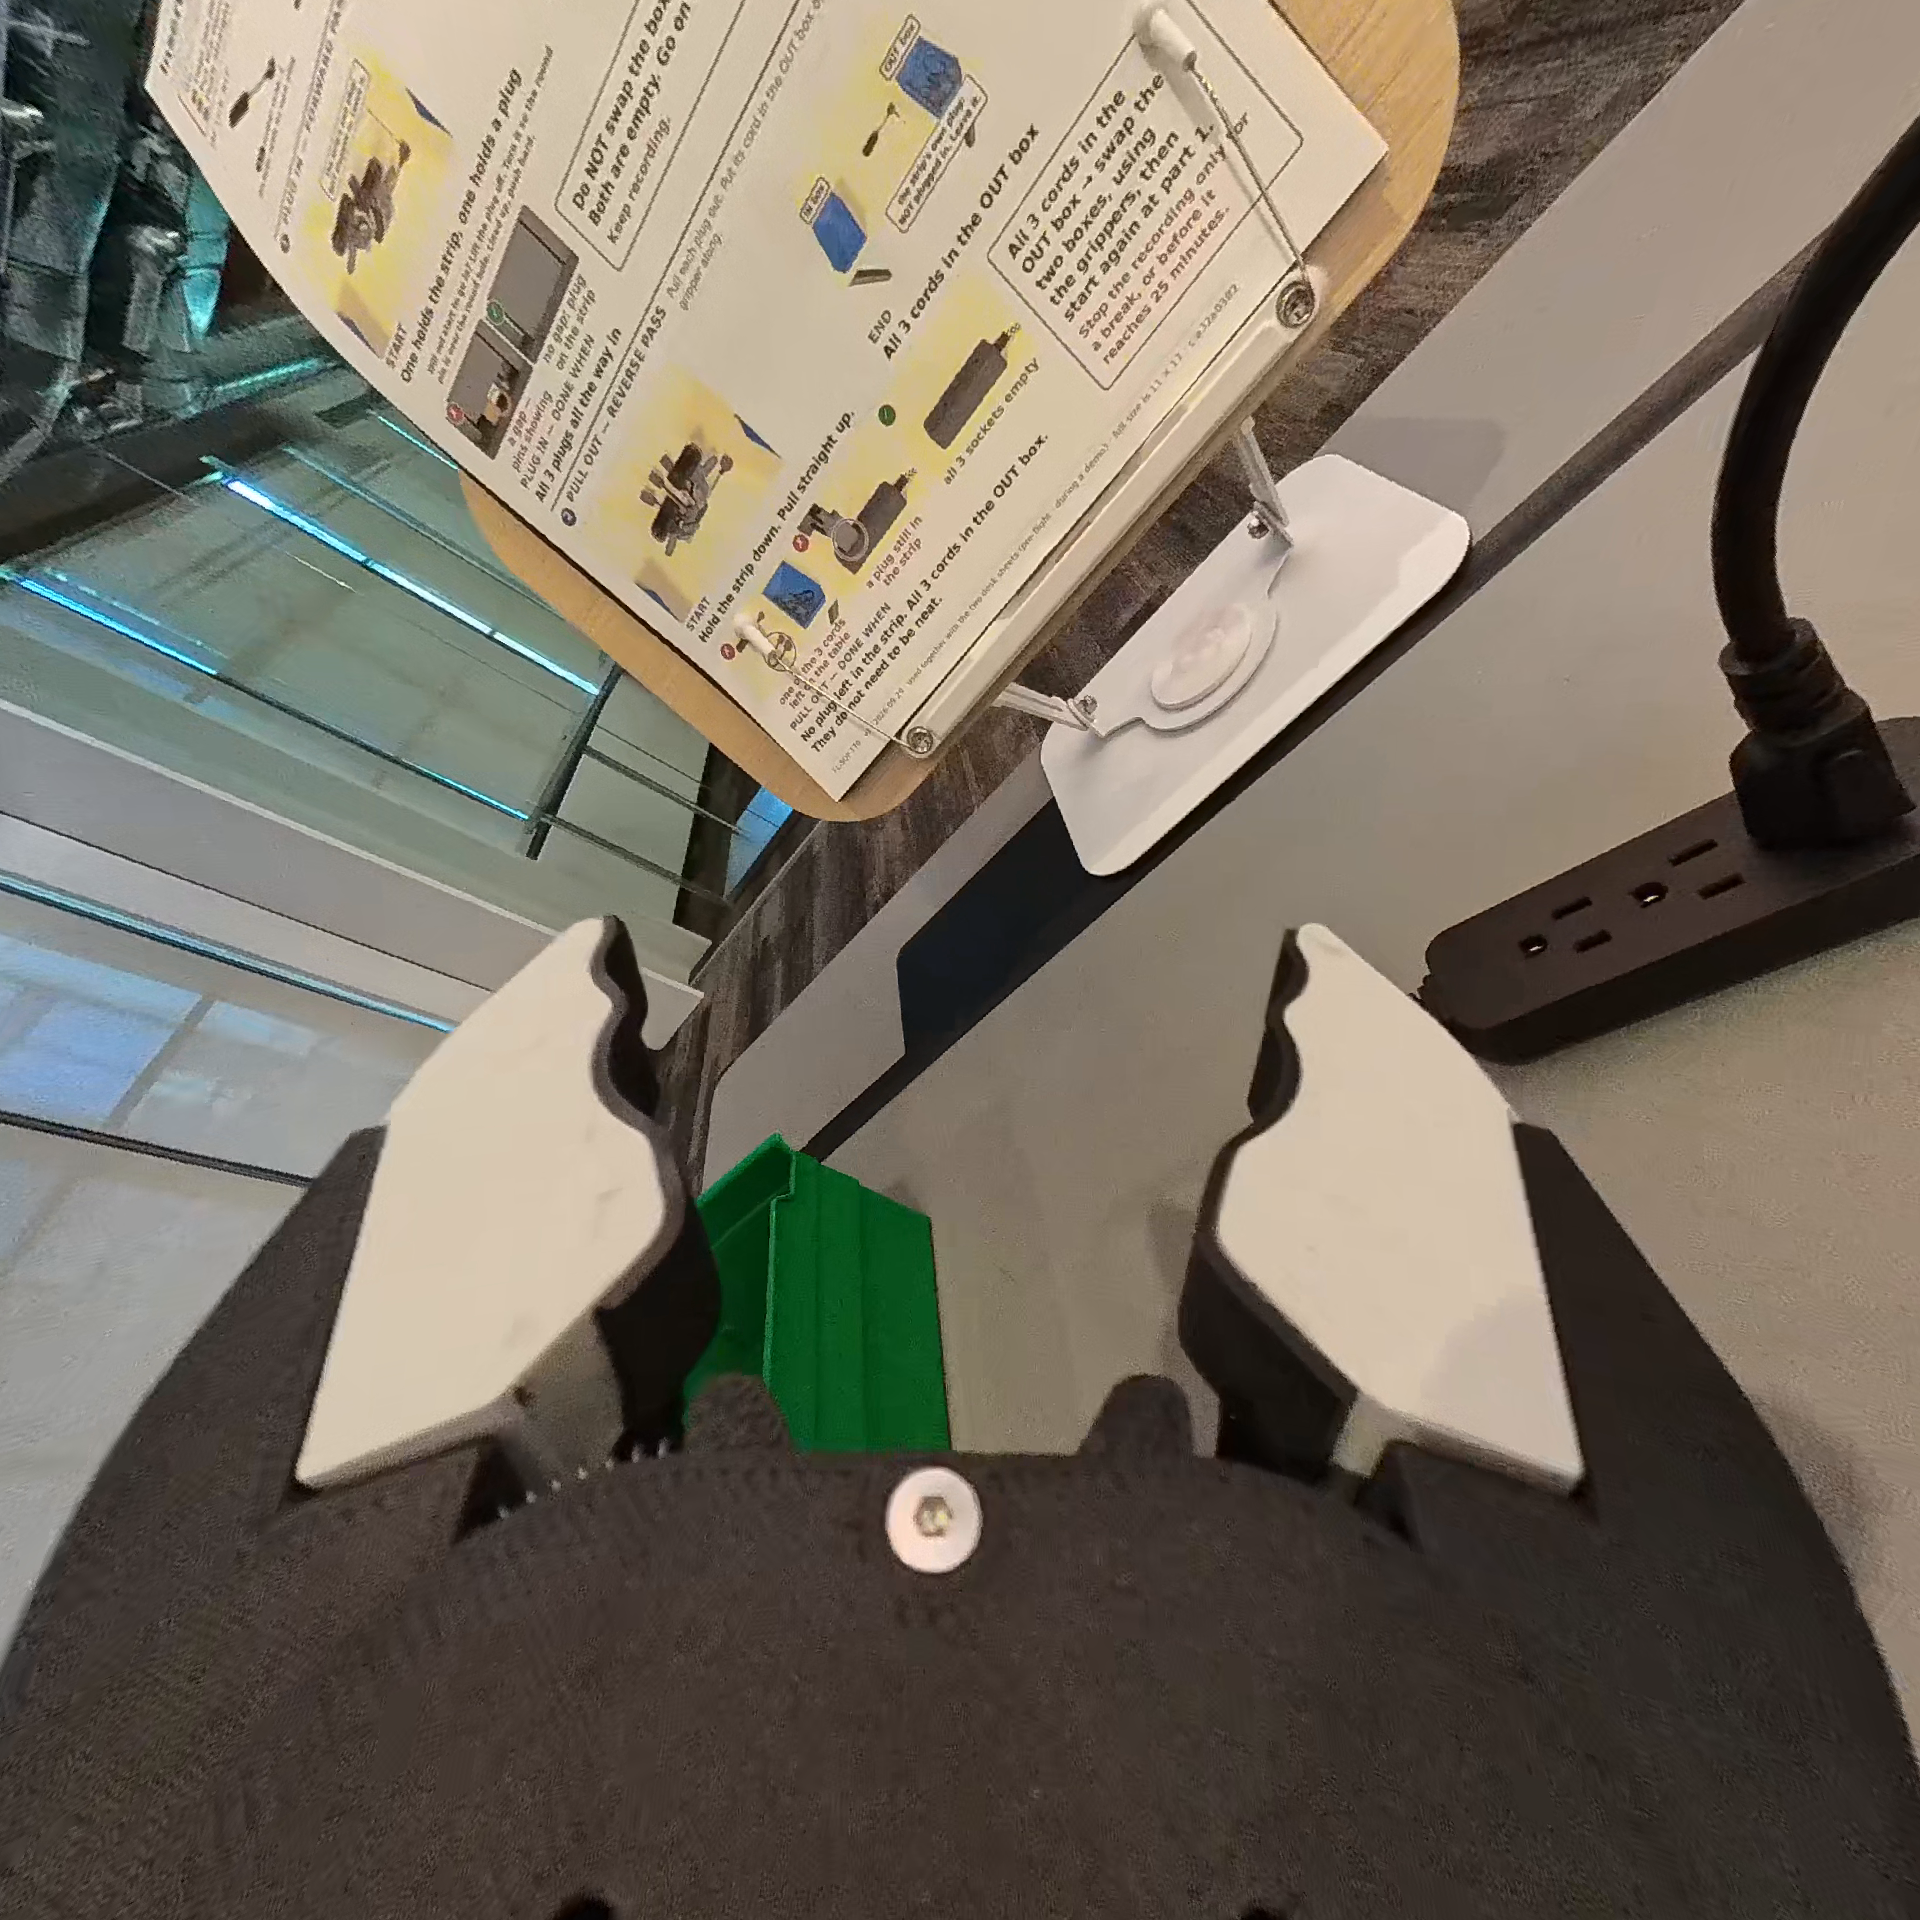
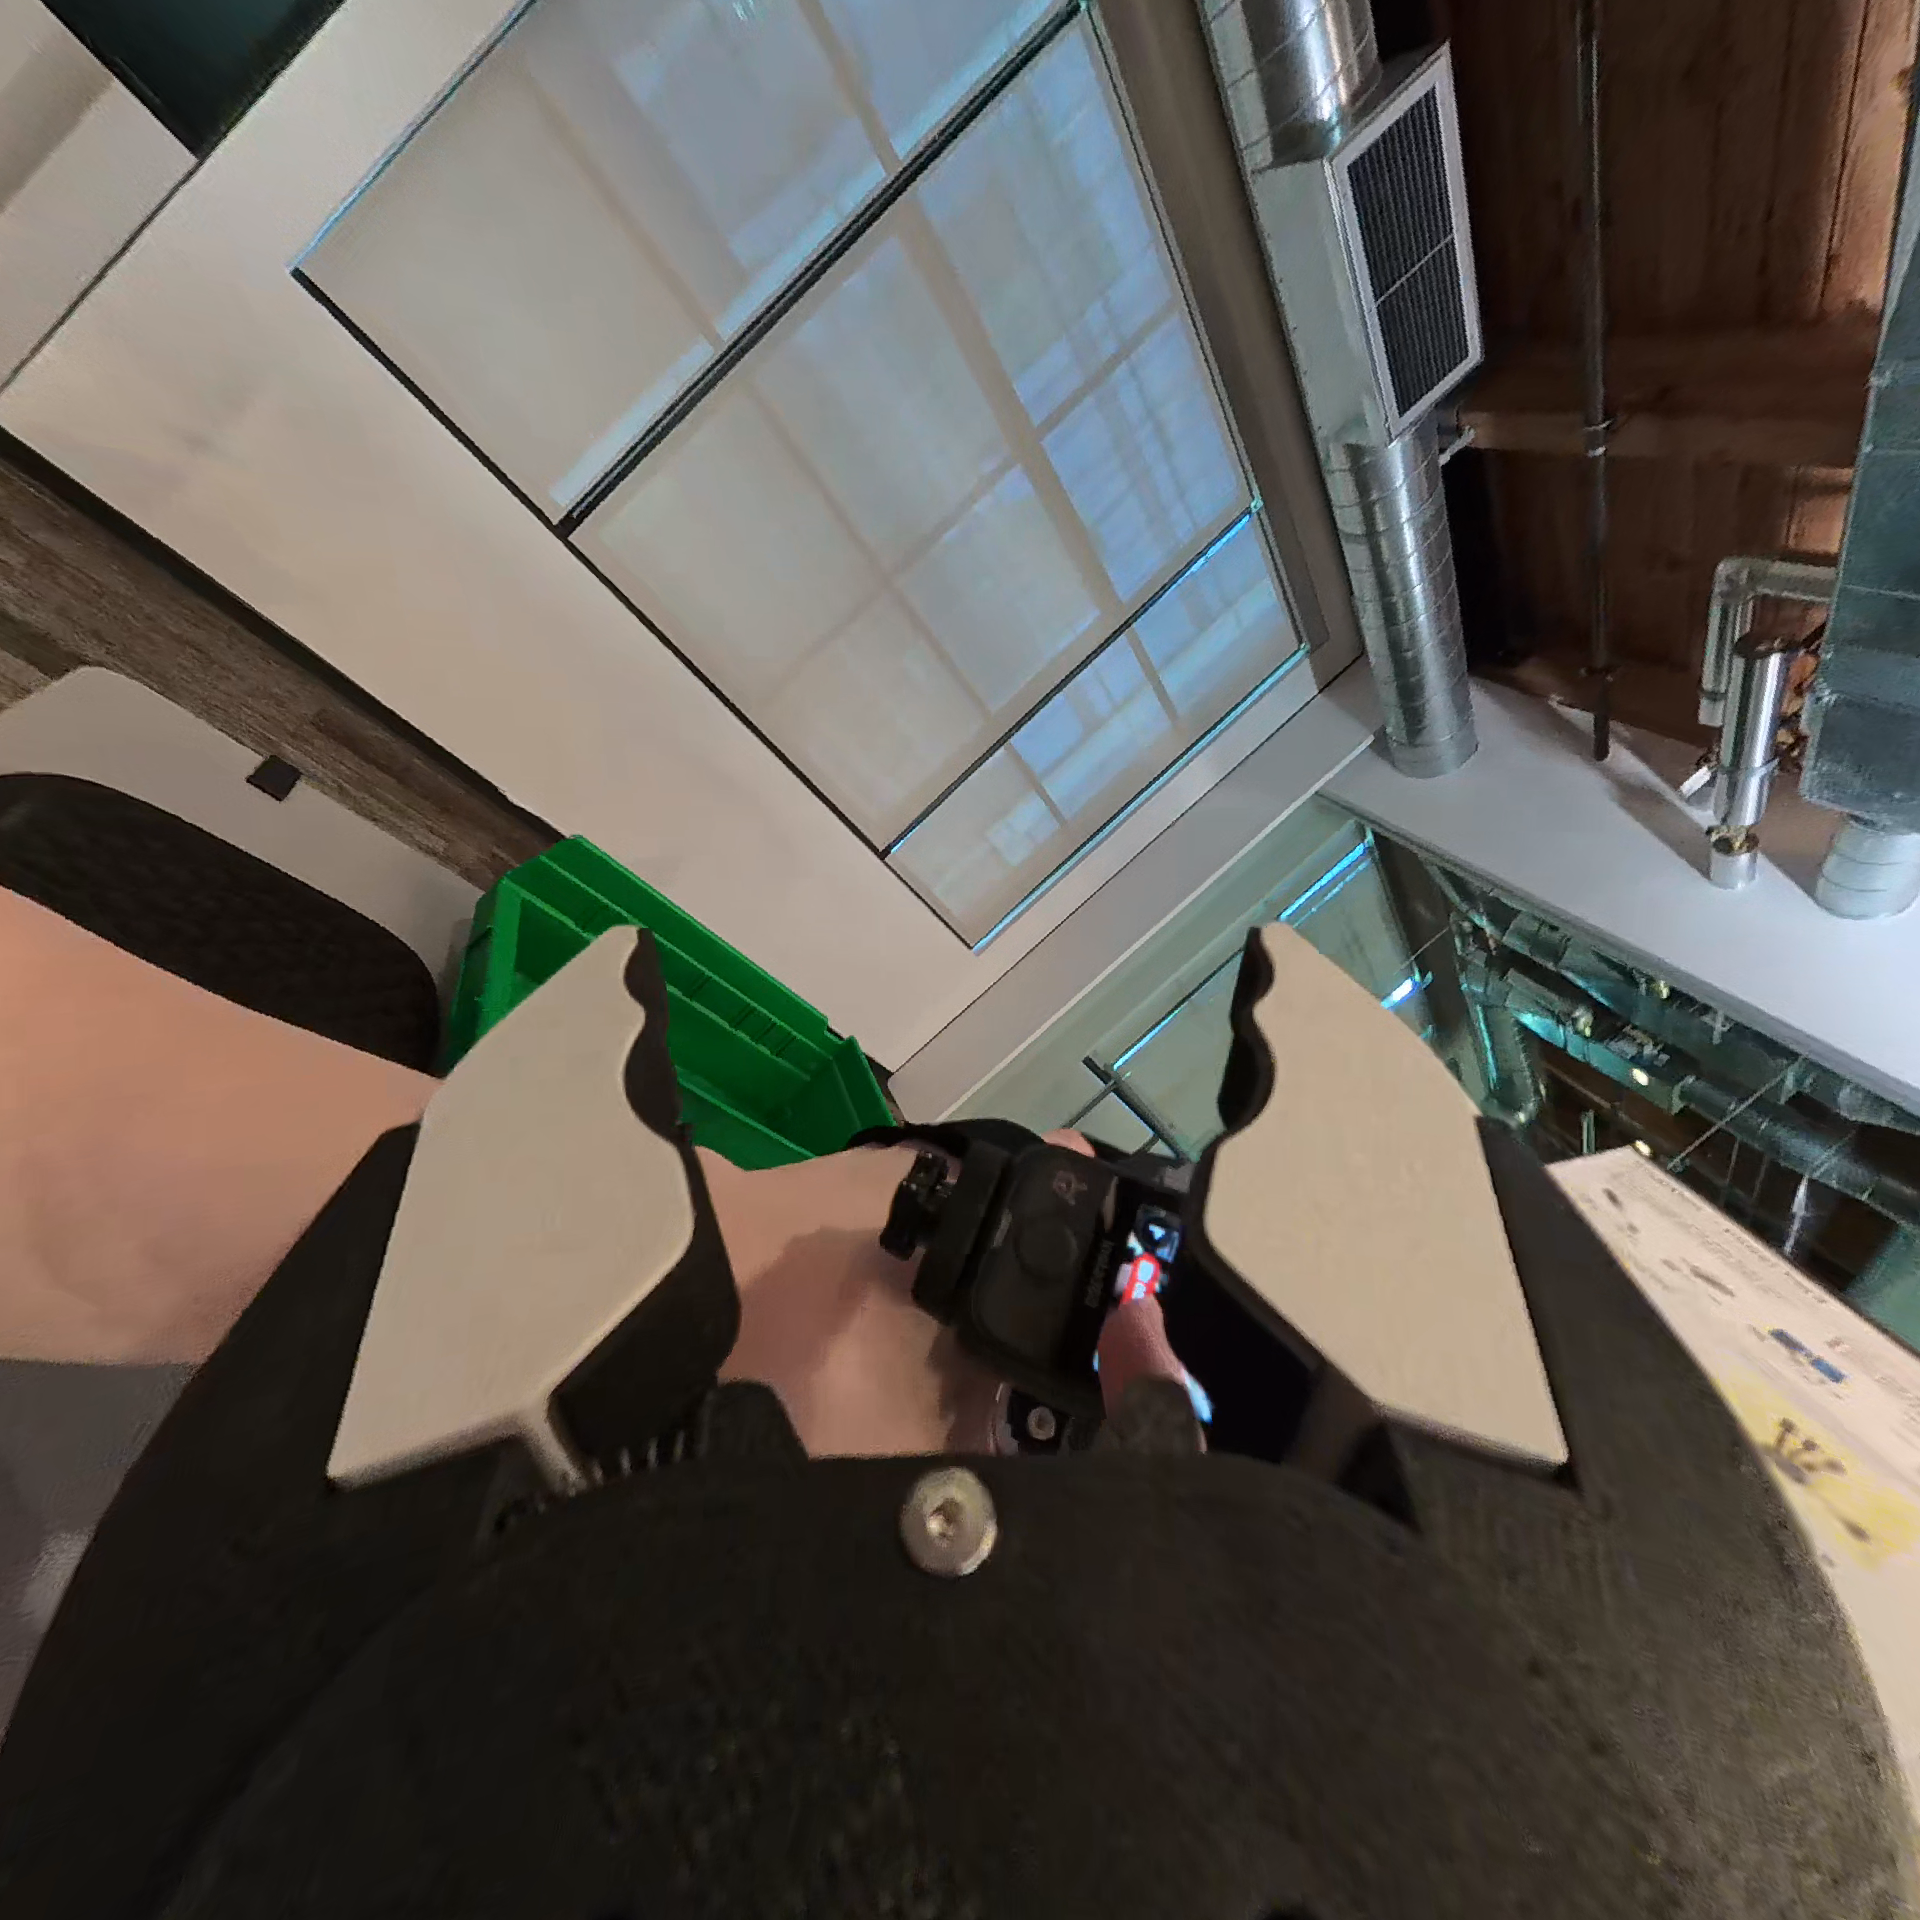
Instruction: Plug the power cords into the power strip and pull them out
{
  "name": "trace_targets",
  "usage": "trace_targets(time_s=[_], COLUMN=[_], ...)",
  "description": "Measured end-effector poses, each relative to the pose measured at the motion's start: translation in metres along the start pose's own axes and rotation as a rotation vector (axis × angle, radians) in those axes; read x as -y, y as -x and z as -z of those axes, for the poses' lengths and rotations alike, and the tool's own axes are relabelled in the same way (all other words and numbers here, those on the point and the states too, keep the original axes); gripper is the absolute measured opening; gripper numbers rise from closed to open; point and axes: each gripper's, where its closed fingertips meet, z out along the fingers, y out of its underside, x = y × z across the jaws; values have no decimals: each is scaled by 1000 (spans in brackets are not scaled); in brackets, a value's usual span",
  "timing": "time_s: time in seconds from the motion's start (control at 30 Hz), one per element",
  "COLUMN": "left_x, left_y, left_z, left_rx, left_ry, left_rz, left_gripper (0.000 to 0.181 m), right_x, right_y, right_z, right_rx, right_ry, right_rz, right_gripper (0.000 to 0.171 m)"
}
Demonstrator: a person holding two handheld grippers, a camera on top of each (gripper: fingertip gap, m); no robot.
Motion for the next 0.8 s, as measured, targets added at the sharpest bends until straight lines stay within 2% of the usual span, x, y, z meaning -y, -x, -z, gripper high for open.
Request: trace_targets(time_s=[0.1,0.37,0.47,0.57,0.63,0.7,0.8], left_x=[-2,-3,0,14,33,62,112], left_y=[2,1,-4,-6,-1,11,20], left_z=[-1,-1,0,7,19,45,128], left_rx=[-3,-28,-98,-212,-297,-382,-573], left_ry=[7,2,-24,-120,-254,-474,-964], left_rz=[8,36,93,238,372,502,548], left_gripper=[112,111,111,111,111,111,110], right_x=[13,15,4,-25,-62,-116,-188], right_y=[-2,-30,-68,-134,-180,-207,-211], right_z=[3,9,22,58,97,141,197], right_rx=[-5,-113,-241,-487,-695,-855,-918], right_ry=[-32,7,58,147,275,548,1007], right_rz=[11,44,15,-126,-242,-298,-254], right_gripper=[103,103,103,98,96,93,93])
